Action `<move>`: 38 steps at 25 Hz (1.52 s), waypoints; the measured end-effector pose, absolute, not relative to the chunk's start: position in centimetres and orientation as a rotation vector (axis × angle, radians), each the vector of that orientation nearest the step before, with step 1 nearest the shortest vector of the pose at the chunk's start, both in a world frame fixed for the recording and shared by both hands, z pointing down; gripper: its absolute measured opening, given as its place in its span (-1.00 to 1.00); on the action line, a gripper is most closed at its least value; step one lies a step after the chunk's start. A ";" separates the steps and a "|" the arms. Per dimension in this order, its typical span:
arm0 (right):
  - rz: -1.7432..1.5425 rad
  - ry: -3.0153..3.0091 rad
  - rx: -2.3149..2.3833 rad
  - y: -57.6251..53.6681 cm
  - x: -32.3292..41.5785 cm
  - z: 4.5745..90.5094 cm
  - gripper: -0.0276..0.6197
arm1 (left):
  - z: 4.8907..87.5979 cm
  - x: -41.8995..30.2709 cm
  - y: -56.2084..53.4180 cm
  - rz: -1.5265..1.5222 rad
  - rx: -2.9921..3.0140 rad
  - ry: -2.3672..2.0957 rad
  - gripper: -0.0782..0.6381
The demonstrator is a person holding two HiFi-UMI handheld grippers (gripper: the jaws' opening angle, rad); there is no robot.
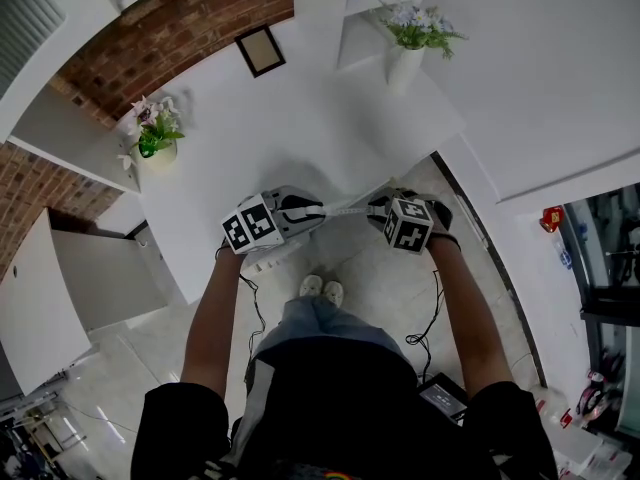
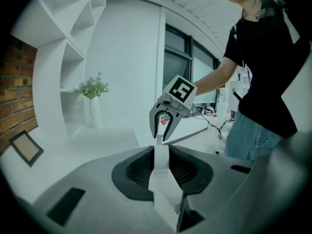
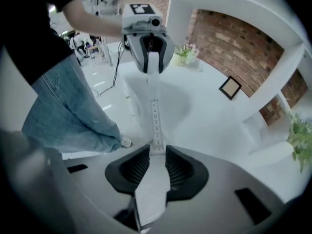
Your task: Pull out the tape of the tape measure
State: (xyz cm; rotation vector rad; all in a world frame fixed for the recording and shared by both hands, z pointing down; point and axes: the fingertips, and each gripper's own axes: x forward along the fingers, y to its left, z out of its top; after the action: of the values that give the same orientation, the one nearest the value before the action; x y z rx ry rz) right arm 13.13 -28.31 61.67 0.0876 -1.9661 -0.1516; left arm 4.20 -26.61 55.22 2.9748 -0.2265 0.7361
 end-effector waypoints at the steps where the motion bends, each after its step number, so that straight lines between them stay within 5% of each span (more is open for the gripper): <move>1: -0.159 -1.949 0.086 -28.4 13.6 61.8 -0.62 | 55.2 4.0 -26.7 0.738 2.973 -0.228 -0.54; 38: -0.039 -1.898 0.172 -32.0 20.1 62.5 -0.62 | 56.7 -5.8 -26.9 0.895 2.832 -0.370 -0.54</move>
State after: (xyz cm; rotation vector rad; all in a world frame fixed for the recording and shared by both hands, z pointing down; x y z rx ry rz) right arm 20.10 -31.99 62.46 0.1718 -1.8981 -0.0391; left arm -5.80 -26.88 56.74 2.8318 -0.3703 0.8953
